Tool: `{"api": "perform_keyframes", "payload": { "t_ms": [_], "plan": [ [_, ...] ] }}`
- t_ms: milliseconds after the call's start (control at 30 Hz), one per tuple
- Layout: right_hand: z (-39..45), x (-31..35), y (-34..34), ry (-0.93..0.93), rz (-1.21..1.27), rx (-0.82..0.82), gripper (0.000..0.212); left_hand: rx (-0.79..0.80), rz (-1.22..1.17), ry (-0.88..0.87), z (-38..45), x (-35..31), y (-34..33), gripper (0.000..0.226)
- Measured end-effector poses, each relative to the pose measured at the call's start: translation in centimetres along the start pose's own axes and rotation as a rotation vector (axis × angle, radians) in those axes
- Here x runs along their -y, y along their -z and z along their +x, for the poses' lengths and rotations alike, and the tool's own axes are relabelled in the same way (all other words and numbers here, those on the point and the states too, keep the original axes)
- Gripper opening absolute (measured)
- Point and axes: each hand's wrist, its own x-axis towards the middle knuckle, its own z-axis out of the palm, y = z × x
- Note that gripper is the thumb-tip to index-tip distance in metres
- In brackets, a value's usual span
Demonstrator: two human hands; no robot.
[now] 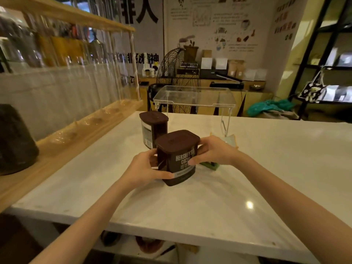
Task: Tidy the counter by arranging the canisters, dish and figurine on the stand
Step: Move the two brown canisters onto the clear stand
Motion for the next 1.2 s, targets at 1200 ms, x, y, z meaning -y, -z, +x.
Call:
{"api": "perform_keyframes", "payload": {
  "t_ms": [1200],
  "plan": [
    [25.1, 5.0, 16.1, 0.1, 0.497, -0.351, 0.044, -0.452, 0.033, -0.186, 29.3, -9.9, 9.4, 0.085]
  ]
}}
